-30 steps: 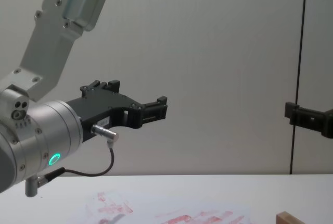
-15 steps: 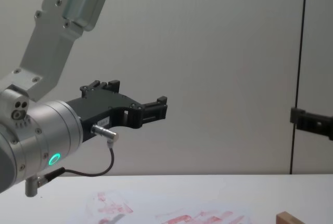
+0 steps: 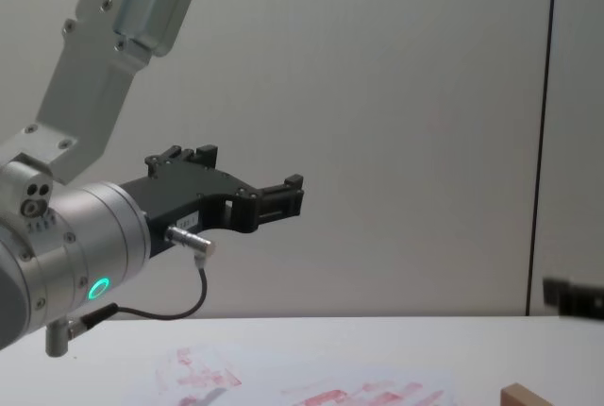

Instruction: Use the one hand to pick up the stamp and affix it onto the A4 paper.

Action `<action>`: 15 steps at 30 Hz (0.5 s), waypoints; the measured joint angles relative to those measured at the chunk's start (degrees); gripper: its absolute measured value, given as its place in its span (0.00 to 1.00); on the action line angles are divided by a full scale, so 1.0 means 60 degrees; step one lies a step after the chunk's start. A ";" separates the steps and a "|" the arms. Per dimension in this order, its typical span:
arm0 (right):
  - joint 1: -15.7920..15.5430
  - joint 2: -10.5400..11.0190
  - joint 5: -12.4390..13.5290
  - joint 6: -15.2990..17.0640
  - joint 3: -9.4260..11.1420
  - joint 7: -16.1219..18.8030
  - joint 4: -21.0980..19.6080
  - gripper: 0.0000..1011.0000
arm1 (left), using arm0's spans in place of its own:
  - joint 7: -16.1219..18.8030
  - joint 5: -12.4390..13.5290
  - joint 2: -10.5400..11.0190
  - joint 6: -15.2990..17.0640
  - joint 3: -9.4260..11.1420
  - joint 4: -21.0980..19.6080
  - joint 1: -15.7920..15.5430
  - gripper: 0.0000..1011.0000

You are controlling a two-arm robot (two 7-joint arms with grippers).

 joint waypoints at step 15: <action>0.0628 -0.0260 -0.0994 0.1002 -0.0388 0.0785 0.1106 0.99 | 0.0000 0.0000 0.0000 -0.0001 0.0000 0.0000 0.0000 0.99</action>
